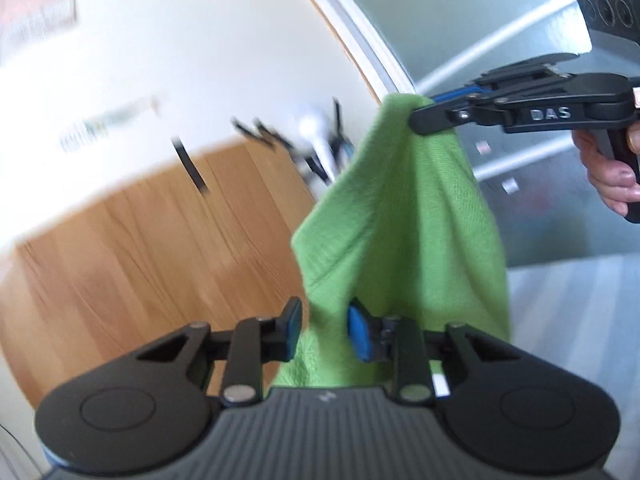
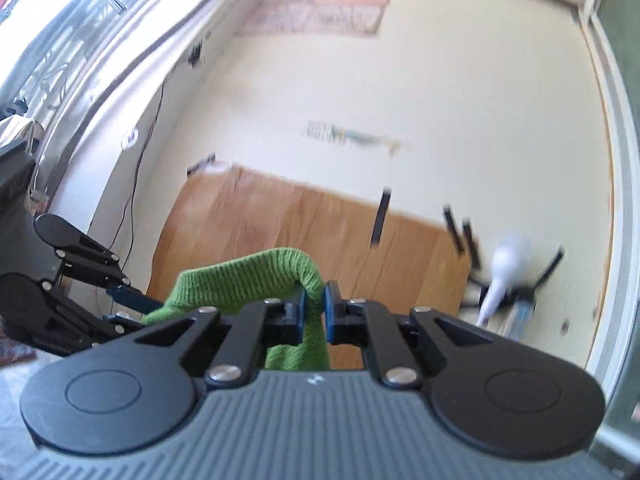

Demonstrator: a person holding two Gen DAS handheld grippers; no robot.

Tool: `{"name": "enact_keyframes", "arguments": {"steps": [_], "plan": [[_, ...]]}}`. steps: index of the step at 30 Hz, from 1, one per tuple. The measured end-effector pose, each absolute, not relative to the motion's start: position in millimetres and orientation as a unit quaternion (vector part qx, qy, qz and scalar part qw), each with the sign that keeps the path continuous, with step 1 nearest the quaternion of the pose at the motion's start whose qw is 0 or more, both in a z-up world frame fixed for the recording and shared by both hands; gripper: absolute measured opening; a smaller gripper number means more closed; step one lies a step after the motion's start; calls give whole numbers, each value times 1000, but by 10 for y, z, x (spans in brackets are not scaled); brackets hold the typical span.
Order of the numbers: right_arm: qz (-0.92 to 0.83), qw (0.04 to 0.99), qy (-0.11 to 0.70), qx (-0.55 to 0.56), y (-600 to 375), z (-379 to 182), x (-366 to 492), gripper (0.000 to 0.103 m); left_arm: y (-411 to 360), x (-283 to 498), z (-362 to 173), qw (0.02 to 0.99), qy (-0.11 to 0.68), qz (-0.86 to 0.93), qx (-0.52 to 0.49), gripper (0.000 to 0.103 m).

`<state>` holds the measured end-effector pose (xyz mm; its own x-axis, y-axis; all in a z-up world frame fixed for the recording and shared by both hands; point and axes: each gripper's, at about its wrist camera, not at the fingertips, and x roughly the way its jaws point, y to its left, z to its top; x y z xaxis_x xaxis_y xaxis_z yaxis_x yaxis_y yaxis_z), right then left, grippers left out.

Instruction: Fold small clothes

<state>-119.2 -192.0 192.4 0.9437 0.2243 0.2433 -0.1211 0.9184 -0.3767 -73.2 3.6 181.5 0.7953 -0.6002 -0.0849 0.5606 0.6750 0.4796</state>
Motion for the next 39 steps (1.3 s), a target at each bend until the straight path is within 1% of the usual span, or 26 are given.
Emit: {"name": "enact_keyframes", "arguments": {"steps": [1,3,6,7,11,14,15,17,18,19,21,22,23,25,27,29,30,32,34,35,36,37,38,39], "plan": [[86,967,-154,-186,-1890,2047,-1206,12,38,-784,1945,917,-52,-308,248,16],[82,963,-175,-188,-1853,2288,-1229,12,72,-892,2201,924,-70,-292,238,9],[83,956,-202,-194,-1787,2606,-1290,12,127,-1046,2524,934,-103,-255,229,8],[80,954,-210,-197,-1761,2696,-1311,12,152,-1093,2615,937,-114,-240,227,3],[83,952,-219,-197,-1719,2896,-1259,12,314,-1247,2997,950,-145,-184,205,3],[81,953,-221,-190,-1694,2889,-1162,12,401,-1218,3194,954,-128,-195,189,5],[82,954,-222,-184,-1690,2876,-1168,12,417,-1158,3193,955,-120,-205,179,8],[86,952,-227,-184,-1676,2813,-1204,12,463,-1040,3046,947,-93,-263,159,23],[87,950,-230,-191,-1666,2769,-1213,12,462,-993,2944,940,-77,-297,149,47],[85,947,-235,-201,-1624,2734,-1261,12,437,-934,2817,934,-61,-323,140,74],[79,943,-243,-214,-1586,2677,-1326,12,385,-860,2577,926,-37,-356,121,95],[80,942,-245,-215,-1576,2683,-1352,12,374,-832,2464,921,-27,-374,109,95],[74,941,-253,-214,-1577,2658,-1387,3,365,-778,2367,914,-13,-396,90,95],[53,939,-274,-200,-1612,2704,-1480,3,386,-637,2194,904,16,-426,41,96],[58,949,-264,-164,-1740,2790,-1494,3,416,-464,2011,897,33,-440,-5,97],[71,961,-224,-146,-1847,2746,-1428,3,452,-251,1811,900,56,-430,-39,97],[74,967,-198,-143,-1896,2645,-1381,3,463,-157,1706,905,68,-418,-48,97],[85,979,-121,-138,-1987,2324,-1259,3,485,9,1517,915,94,-391,-47,97],[96,986,-44,-127,-2110,1856,-1194,6,508,174,1340,918,125,-373,-41,97],[108,987,-8,-120,-2180,1598,-1188,10,537,230,1258,918,143,-367,-41,97],[119,987,29,-108,-2250,1342,-1194,20,560,309,1171,918,160,-362,-42,97],[127,985,64,-93,-2321,1099,-1212,34,597,315,1071,916,176,-357,-45,97],[134,984,95,-70,-2390,887,-1233,42,624,380,979,914,192,-354,-49,97],[138,981,128,-40,-2462,668,-1268,56,651,411,879,911,205,-353,-53,97]]}}
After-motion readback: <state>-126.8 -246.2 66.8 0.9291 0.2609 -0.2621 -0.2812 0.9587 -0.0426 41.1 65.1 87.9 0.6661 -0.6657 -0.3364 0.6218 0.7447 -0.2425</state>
